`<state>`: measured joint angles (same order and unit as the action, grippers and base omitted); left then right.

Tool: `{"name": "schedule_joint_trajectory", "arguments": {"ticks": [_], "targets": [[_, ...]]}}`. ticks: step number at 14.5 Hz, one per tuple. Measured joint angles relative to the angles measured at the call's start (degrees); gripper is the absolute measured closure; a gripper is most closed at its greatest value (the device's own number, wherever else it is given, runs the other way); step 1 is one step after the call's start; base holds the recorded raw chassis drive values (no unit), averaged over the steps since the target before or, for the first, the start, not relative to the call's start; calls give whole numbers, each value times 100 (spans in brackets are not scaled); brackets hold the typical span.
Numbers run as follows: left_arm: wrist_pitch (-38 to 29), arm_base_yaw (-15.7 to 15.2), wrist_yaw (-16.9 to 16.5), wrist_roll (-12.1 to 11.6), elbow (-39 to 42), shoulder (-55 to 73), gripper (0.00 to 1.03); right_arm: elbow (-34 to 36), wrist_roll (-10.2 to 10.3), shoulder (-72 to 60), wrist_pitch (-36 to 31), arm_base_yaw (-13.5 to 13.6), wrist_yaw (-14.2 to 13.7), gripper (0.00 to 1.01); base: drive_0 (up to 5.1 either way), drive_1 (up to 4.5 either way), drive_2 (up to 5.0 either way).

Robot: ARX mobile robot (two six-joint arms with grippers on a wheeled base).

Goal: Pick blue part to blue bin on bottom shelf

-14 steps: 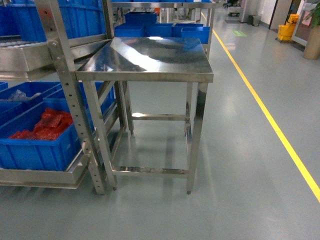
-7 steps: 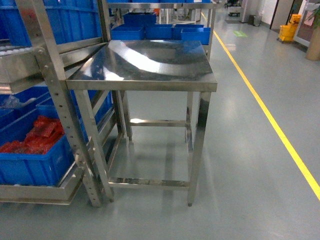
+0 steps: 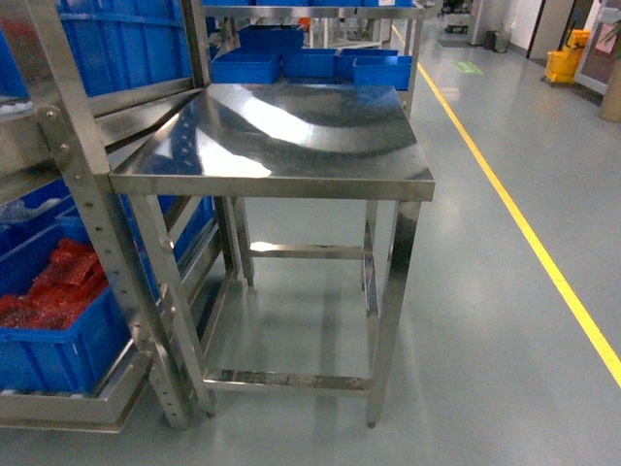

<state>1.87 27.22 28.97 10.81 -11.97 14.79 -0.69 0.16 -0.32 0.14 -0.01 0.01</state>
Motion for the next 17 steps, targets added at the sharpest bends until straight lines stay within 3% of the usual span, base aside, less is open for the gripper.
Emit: {"name": "schedule_joint_trajectory", "arguments": {"ticks": [2, 17], "targets": [[26, 0, -7, 4, 11, 35, 60, 0, 0, 0, -20, 0, 0, 3, 1, 205, -204], [7, 0, -9, 72, 11, 9, 60, 0, 0, 0, 2, 0, -2, 3, -494, 247, 247]]}}
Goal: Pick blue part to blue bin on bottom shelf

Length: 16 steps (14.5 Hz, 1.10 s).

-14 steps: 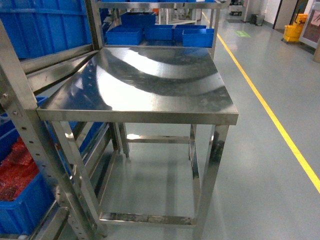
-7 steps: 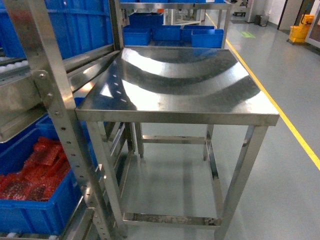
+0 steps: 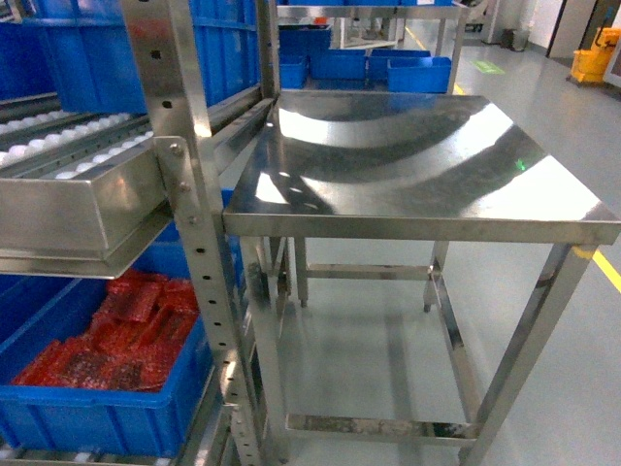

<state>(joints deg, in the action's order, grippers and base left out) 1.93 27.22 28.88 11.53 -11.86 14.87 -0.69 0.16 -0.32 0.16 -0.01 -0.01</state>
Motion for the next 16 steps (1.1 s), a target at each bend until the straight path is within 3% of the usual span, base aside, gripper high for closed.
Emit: {"name": "schedule_joint_trajectory", "arguments": {"ticks": [16], "targets": [[-9, 0, 4, 4, 0, -4, 60, 0, 0, 0, 4, 0, 0, 3, -494, 240, 240]]}}
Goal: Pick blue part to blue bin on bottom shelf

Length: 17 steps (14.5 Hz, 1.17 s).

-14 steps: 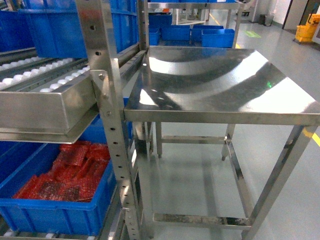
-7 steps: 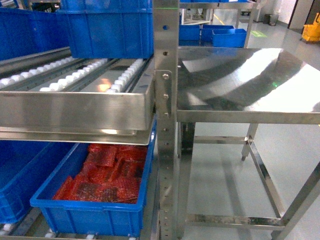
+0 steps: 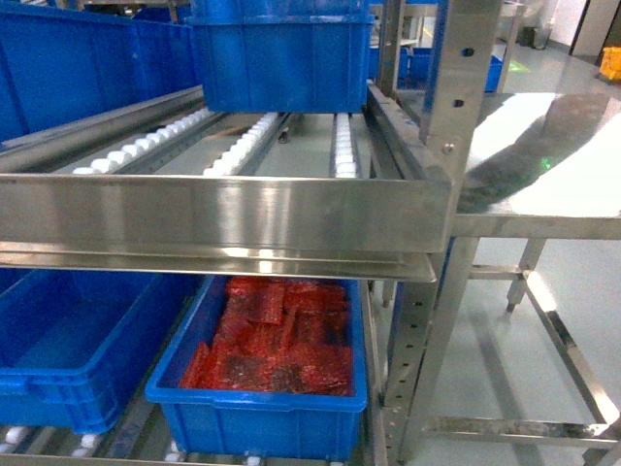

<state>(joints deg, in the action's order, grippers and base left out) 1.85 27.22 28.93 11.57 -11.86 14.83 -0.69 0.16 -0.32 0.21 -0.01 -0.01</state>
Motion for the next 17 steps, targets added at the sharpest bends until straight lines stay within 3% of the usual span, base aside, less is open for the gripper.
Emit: {"name": "schedule_joint_trajectory", "arguments": {"ticks": [17], "targets": [[15, 0, -4, 0, 0, 7, 60, 0, 0, 0, 13, 0, 0, 3, -492, 315, 164]]}}
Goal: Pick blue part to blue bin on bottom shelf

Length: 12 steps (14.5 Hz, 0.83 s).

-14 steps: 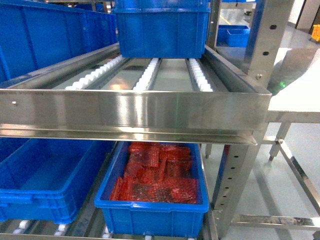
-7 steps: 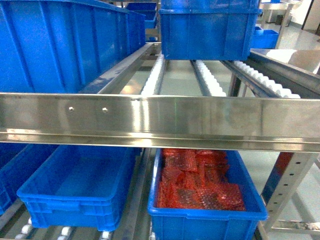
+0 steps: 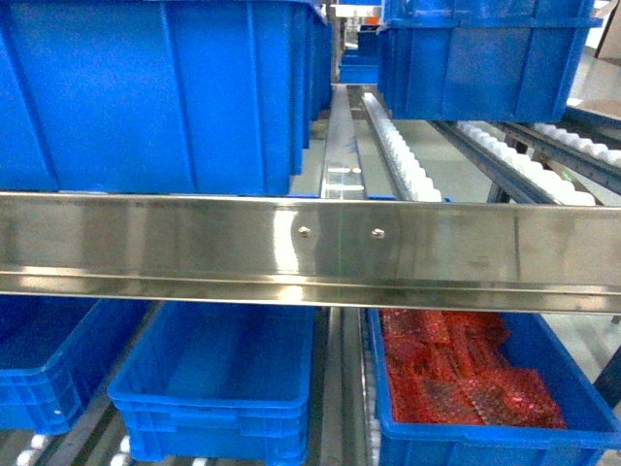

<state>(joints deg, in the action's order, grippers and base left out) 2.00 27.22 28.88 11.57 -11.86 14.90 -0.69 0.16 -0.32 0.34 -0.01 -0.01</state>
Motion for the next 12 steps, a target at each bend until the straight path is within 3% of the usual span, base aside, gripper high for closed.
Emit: {"name": "schedule_joint_trajectory", "arguments": {"ticks": [12], "targets": [[-15, -9, 4, 2, 0, -2, 60, 0, 0, 0, -4, 0, 13, 3, -497, 329, 141]]}}
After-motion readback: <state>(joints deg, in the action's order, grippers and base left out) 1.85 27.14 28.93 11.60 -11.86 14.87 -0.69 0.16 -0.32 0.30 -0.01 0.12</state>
